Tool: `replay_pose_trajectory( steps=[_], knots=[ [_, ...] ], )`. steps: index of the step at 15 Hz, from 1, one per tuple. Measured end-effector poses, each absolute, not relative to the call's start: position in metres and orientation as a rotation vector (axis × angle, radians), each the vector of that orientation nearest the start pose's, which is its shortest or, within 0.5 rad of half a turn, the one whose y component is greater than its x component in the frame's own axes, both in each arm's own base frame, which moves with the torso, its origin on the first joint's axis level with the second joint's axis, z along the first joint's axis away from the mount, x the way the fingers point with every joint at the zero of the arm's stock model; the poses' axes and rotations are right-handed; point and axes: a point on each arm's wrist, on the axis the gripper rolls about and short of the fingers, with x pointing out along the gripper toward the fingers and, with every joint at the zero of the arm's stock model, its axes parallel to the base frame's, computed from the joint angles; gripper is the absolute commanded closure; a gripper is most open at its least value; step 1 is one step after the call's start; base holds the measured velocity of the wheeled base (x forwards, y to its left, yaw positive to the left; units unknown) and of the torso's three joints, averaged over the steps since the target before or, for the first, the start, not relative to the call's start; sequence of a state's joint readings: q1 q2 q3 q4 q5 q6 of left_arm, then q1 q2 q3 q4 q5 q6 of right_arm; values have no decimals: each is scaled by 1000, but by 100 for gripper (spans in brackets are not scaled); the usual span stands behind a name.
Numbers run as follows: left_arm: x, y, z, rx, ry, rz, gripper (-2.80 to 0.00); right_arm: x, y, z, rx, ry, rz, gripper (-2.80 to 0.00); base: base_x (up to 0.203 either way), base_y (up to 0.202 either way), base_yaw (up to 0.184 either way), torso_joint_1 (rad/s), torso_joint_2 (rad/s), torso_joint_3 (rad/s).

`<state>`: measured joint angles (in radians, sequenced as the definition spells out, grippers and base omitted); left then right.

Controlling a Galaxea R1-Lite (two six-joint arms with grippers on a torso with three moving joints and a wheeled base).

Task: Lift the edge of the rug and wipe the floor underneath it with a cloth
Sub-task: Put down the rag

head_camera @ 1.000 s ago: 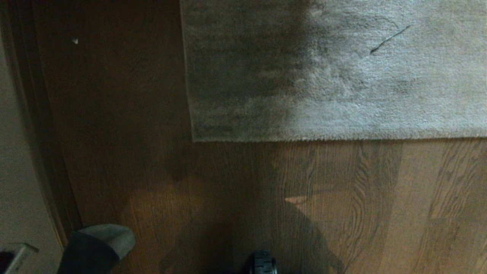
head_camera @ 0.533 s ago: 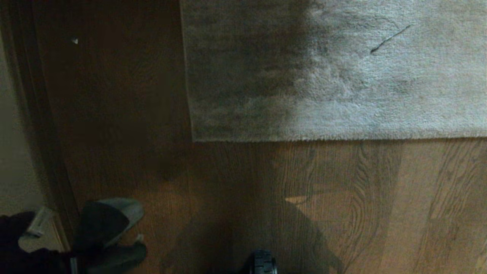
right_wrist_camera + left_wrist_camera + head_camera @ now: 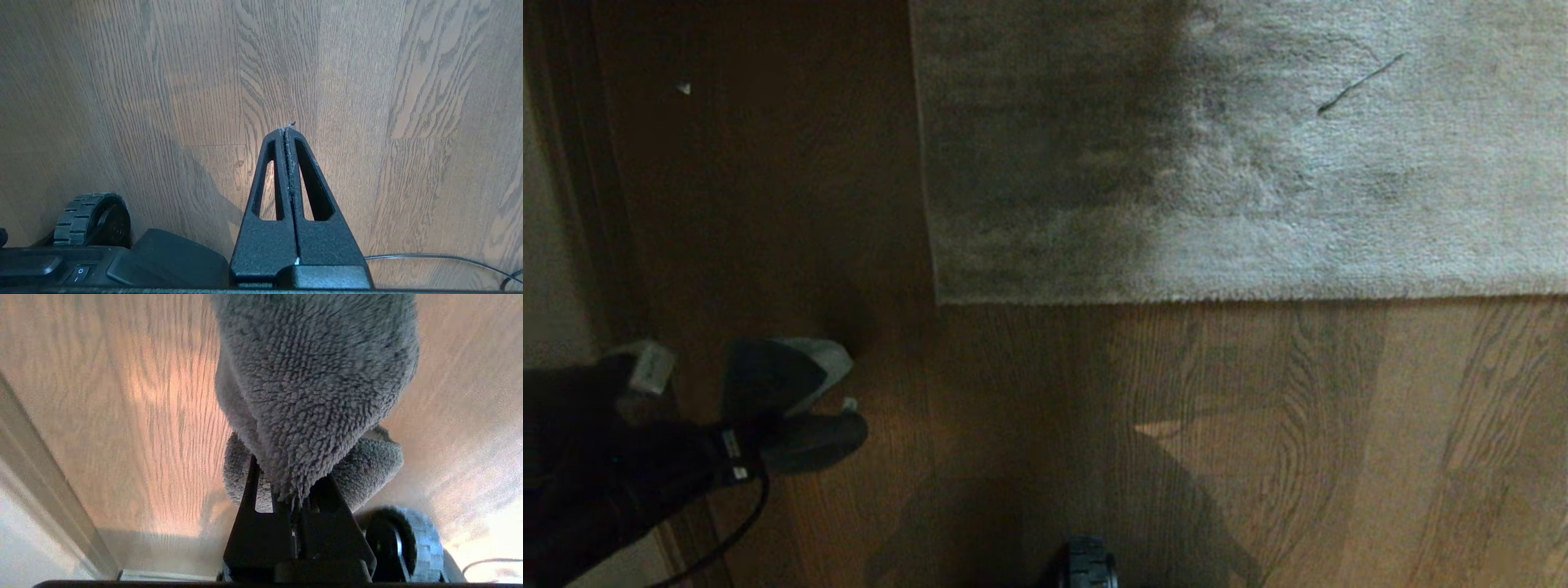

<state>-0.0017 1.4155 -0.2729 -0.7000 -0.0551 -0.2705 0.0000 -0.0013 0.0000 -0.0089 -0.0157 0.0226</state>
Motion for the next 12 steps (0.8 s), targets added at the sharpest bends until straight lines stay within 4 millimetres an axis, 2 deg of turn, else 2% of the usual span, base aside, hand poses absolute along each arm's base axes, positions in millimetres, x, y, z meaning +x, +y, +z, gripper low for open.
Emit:
replay_pose_trajectory(
  steps=[5, 7, 12],
  knots=[
    [218, 13, 135, -224, 319, 53, 0, -23, 0, 76, 23, -10, -16, 0, 0, 0, 0, 0, 0, 0],
    [222, 24, 135, -170, 296, 88, 0, -23, 0, 76, 23, -10, -16, 0, 0, 0, 0, 0, 0, 0],
    [226, 50, 140, -175, 262, 191, 0, -23, 0, 76, 23, -10, -16, 0, 0, 0, 0, 0, 0, 0]
  ],
)
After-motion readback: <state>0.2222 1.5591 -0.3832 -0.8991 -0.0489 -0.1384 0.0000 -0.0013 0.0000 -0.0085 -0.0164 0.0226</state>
